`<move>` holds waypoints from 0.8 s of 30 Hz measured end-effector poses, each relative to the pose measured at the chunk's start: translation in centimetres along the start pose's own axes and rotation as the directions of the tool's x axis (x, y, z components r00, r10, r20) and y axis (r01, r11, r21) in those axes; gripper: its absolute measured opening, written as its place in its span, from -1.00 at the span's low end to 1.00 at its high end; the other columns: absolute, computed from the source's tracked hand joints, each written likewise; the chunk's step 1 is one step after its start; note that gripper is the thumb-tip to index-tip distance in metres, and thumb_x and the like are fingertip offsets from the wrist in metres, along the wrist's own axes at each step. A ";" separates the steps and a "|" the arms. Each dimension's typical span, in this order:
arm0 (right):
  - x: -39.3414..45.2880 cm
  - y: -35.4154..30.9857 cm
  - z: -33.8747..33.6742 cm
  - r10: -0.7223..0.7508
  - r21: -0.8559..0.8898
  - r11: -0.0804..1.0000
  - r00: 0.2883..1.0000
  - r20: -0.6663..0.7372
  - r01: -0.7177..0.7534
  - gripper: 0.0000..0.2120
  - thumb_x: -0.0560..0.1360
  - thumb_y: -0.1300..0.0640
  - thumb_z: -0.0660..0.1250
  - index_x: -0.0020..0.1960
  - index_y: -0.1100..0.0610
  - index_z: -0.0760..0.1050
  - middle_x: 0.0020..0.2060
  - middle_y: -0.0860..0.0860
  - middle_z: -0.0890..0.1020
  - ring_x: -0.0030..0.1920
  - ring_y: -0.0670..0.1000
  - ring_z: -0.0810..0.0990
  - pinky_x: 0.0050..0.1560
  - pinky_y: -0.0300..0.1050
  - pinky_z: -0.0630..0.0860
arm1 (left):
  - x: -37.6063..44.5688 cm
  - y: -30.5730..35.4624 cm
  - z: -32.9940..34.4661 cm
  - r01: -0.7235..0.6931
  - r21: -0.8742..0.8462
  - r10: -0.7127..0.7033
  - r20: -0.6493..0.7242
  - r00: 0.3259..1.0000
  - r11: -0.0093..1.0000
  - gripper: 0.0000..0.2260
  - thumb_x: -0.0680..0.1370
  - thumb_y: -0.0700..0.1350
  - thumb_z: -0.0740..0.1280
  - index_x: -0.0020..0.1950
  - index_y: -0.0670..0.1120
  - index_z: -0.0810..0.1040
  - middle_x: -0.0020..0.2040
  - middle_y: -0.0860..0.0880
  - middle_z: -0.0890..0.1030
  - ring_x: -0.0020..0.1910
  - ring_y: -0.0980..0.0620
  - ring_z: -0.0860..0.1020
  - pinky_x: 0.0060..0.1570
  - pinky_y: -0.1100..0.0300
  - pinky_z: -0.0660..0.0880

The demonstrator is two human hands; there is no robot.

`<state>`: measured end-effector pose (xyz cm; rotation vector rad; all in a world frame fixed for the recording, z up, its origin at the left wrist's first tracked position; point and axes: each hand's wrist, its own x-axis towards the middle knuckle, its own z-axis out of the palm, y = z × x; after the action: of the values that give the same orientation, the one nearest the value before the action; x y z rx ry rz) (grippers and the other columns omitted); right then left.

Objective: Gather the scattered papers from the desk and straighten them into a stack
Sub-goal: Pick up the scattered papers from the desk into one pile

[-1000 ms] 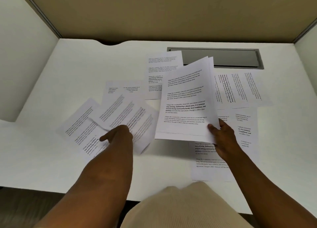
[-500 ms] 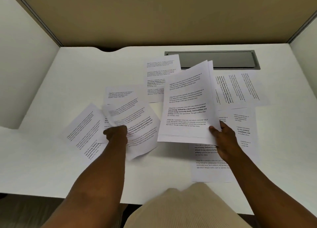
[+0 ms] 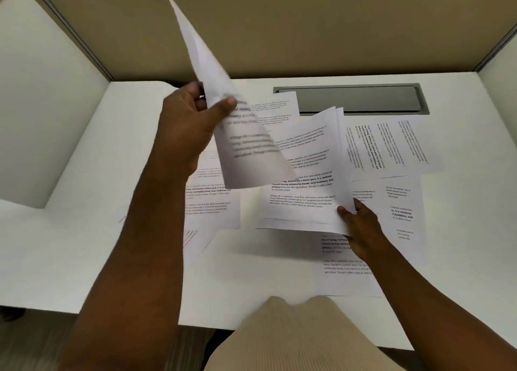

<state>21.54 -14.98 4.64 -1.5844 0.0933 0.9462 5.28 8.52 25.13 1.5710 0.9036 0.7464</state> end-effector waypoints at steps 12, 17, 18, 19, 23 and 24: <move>-1.1 -1.6 1.5 -0.050 0.145 0.989 0.953 0.298 0.007 -0.68 0.53 0.22 0.33 0.27 0.05 0.51 0.12 0.03 0.67 0.08 0.00 0.67 -0.10 -0.14 0.64 | 0.7 -8.6 -0.3 0.398 -0.015 -0.395 0.092 0.914 0.917 -0.76 0.46 -0.23 0.48 0.11 -0.18 0.60 0.06 -0.16 0.69 0.01 -0.13 0.68 0.01 -0.02 0.62; -1.2 -1.5 1.7 -0.060 0.155 0.988 0.959 0.277 0.017 -0.68 0.54 0.24 0.28 0.26 0.00 0.48 0.21 0.03 0.62 0.17 0.06 0.62 0.07 -0.06 0.62 | 0.0 -13.1 0.3 0.397 0.171 -0.399 -0.030 0.917 0.901 -0.75 0.42 -0.13 0.53 0.04 -0.14 0.61 0.02 -0.11 0.69 -0.01 -0.12 0.67 0.07 -0.06 0.60; -1.2 -1.4 1.8 -0.063 0.151 0.988 0.959 0.277 0.021 -0.67 0.55 0.24 0.27 0.28 0.01 0.47 0.21 0.03 0.62 0.17 0.06 0.61 0.06 -0.06 0.62 | -0.1 -13.7 0.5 0.401 0.185 -0.402 -0.034 0.915 0.897 -0.70 0.42 -0.11 0.52 0.10 -0.13 0.57 0.06 -0.10 0.67 0.02 -0.11 0.65 0.10 -0.07 0.59; -1.3 -1.4 1.8 -0.065 0.149 0.989 0.959 0.277 0.024 -0.66 0.56 0.24 0.26 0.31 0.02 0.46 0.21 0.04 0.62 0.17 0.06 0.61 0.07 -0.06 0.61 | -0.3 -14.1 0.7 0.421 0.157 -0.424 -0.021 0.906 0.893 -0.65 0.43 -0.10 0.51 0.17 -0.11 0.53 0.11 -0.10 0.65 0.05 -0.11 0.64 0.13 -0.09 0.57; -1.8 -1.4 2.2 -0.062 0.125 0.992 0.954 0.294 0.026 -0.62 0.53 0.12 0.32 0.34 0.00 0.47 0.20 0.04 0.63 0.19 0.09 0.62 0.16 0.07 0.57 | -0.9 -15.8 1.8 0.539 -0.119 -0.526 0.127 0.841 0.834 -0.64 0.55 -0.24 0.37 0.32 -0.13 0.43 0.23 -0.15 0.61 0.16 -0.15 0.61 0.22 -0.17 0.51; -1.8 -1.5 2.4 -0.060 0.111 0.993 0.956 0.287 0.029 -0.63 0.53 0.08 0.32 0.33 -0.02 0.48 0.19 0.03 0.64 0.18 0.09 0.63 0.17 0.10 0.56 | -1.1 -16.3 2.0 0.531 -0.137 -0.515 0.137 0.846 0.836 -0.64 0.56 -0.29 0.34 0.34 -0.13 0.42 0.24 -0.15 0.60 0.17 -0.16 0.60 0.22 -0.19 0.50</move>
<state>19.93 -13.36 7.04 -1.3304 -0.0968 1.1101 3.84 7.95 8.79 1.1161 1.1056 0.3388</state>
